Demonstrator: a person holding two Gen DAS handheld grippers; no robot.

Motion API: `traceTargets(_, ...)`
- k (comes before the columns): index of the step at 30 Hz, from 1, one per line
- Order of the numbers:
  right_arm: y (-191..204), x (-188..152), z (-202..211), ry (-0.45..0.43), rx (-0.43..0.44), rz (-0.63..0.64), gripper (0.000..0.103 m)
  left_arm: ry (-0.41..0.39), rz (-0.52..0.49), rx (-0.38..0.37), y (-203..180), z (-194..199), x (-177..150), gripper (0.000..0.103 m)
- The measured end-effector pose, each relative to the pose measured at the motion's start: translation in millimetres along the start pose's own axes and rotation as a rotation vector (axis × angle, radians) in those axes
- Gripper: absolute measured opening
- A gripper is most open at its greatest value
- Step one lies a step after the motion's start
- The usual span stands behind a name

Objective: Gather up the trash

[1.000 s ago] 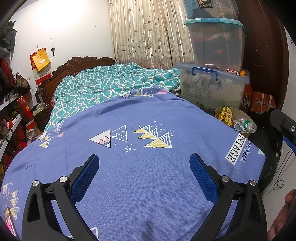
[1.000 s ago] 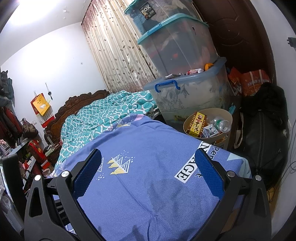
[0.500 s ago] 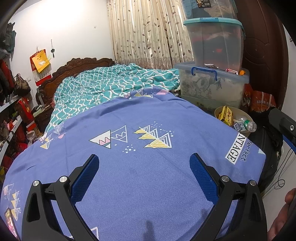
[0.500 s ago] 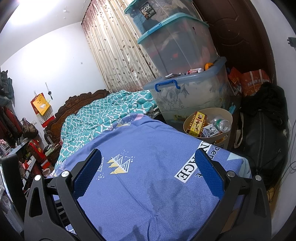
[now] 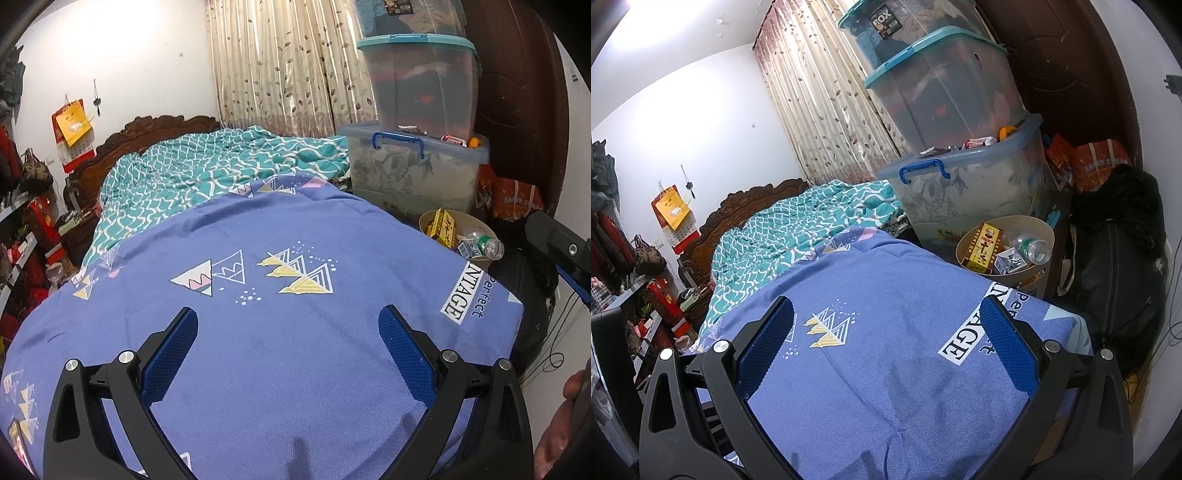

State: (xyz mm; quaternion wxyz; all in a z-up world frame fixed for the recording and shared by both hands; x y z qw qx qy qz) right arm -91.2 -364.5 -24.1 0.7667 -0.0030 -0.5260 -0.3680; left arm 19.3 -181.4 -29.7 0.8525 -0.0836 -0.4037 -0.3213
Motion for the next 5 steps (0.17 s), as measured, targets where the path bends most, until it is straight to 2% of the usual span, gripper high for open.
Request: traceTargets(5, -2.4, -0.8, -1.5, 0.008, -0.002, 0.0, 0.1, 0.003, 0.017, 0.001, 3.3, -0.9, 1.1, 0.094)
Point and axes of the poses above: each gripper's, at about its wrist camera, not at the fingertips, and z roughly against the way its jaws point, y to its left, x to its top, the point moved 6 cm from there along -z, roughly the way its jaws point, and after that the axes turned 6 degrees about y, right-handed, at the moved point
